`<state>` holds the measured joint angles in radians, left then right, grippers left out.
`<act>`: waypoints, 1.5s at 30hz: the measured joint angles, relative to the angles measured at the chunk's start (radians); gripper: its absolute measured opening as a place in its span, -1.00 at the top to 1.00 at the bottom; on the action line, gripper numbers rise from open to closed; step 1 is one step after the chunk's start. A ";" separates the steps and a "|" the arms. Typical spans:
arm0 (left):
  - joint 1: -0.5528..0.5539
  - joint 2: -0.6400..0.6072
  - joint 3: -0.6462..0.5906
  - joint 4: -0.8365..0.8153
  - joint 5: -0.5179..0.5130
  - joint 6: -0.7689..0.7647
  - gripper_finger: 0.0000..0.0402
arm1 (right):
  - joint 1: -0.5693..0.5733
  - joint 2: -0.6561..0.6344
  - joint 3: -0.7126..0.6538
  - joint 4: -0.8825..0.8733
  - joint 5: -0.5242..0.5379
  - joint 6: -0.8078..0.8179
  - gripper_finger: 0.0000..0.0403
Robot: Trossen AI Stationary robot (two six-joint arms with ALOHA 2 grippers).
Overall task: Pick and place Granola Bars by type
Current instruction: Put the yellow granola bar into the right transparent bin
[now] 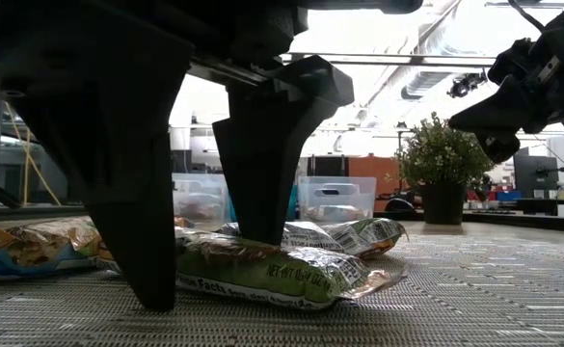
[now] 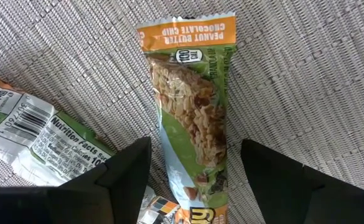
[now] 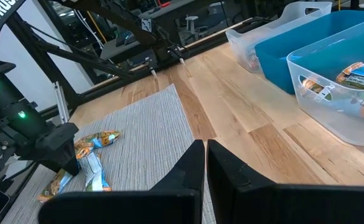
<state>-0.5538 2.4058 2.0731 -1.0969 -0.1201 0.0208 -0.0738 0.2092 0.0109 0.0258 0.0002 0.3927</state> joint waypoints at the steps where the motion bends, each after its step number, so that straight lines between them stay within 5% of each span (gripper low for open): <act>1: 0.000 0.000 0.000 0.000 0.001 0.000 -0.24 | 0.000 0.000 0.000 0.000 0.000 0.000 1.00; 10: 0.011 0.000 -0.001 0.001 0.027 -0.004 -0.19 | 0.000 0.000 0.000 0.000 0.000 0.000 1.00; 29: 0.018 0.007 0.022 -0.010 0.056 0.000 0.49 | 0.000 0.000 0.000 0.000 0.000 0.000 1.00; 42: 0.018 0.007 0.283 -0.145 0.021 0.009 0.57 | 0.000 0.000 0.000 0.000 0.000 0.000 1.00; 45: 0.025 -0.039 0.260 -0.080 -0.006 -0.001 0.57 | 0.000 0.000 0.000 0.000 0.000 0.000 1.00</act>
<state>-0.5292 2.3669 2.3331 -1.1771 -0.1262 0.0195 -0.0738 0.2089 0.0109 0.0261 -0.0002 0.3927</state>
